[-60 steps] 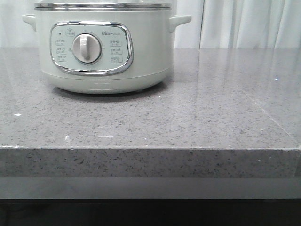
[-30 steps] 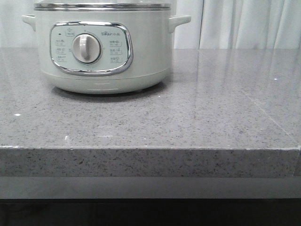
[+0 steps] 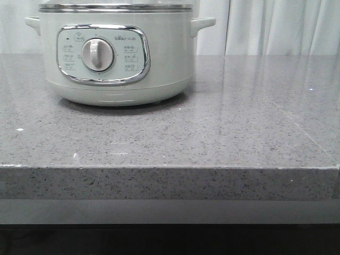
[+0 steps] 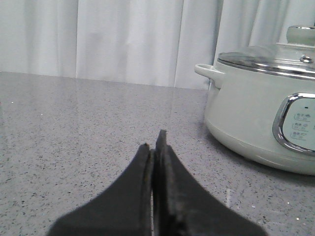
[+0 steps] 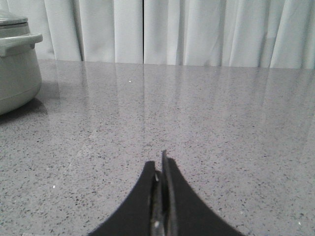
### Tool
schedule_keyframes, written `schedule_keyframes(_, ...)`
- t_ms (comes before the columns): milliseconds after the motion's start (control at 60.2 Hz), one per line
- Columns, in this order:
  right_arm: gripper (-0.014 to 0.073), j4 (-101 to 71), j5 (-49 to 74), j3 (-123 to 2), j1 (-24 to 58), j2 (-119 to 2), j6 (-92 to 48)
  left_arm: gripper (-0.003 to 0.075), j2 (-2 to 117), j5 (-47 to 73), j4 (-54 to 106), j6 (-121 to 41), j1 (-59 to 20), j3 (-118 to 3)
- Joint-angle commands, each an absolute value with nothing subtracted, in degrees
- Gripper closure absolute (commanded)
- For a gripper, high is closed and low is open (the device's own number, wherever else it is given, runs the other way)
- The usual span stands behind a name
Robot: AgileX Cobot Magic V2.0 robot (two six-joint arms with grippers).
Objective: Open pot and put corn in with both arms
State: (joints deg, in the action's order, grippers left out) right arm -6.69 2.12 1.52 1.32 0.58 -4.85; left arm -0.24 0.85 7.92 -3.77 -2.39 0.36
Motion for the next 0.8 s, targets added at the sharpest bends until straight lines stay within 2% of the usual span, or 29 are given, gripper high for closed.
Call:
schedule_keyframes(0, 0.0661, -6.3, -2.3, 1.5, 1.0, 1.9, -5.4, 0.0741, -1.4, -3.7, 8.4, -3.6, -2.9, 0.6)
schedule_keyframes(316, 0.0661, -6.0, -3.9, 1.5, 1.0, 1.9, 1.2, 0.0741, -1.4, -3.7, 8.4, -3.6, -2.9, 0.6)
schedule_keyframes(781, 0.0661, -4.8, -4.1, 1.5, 1.0, 1.9, 1.2, 0.0741, -1.4, -3.7, 8.4, -3.6, -2.9, 0.6)
